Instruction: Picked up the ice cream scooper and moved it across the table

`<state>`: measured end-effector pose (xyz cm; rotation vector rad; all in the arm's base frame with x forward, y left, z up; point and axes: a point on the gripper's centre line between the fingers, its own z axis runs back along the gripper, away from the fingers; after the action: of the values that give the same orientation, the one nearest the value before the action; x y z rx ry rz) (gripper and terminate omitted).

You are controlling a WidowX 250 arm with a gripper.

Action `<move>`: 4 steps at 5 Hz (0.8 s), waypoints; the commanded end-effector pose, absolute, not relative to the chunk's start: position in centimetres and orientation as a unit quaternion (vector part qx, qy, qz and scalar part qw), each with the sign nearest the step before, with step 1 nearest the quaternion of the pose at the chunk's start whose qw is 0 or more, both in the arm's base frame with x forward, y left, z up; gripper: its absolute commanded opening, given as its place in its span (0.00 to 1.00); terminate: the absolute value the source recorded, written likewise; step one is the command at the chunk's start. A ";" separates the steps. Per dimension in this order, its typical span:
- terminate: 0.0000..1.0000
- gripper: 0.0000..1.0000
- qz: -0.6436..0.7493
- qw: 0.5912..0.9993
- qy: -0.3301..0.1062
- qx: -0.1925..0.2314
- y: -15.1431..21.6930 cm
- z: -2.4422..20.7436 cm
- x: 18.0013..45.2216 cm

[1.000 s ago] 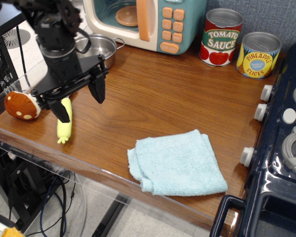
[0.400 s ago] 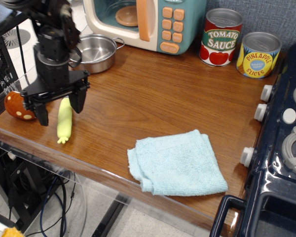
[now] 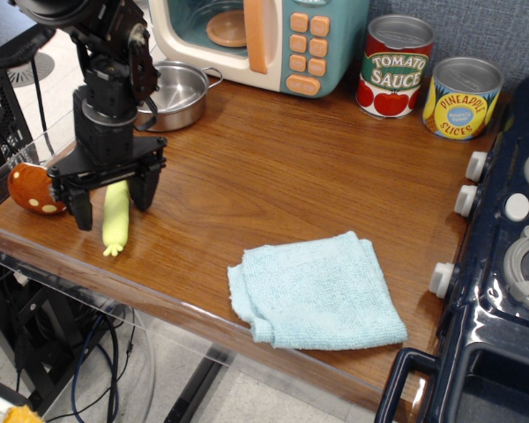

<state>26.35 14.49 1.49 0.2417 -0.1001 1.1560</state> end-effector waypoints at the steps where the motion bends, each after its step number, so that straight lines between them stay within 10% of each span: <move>1: 0.00 0.00 0.542 0.832 -0.057 0.099 14.5 1.9 27.5; 4: 0.00 0.00 0.519 0.849 -0.081 0.055 12.4 2.6 27.8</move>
<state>27.19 12.64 1.20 0.1244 -0.1267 1.1118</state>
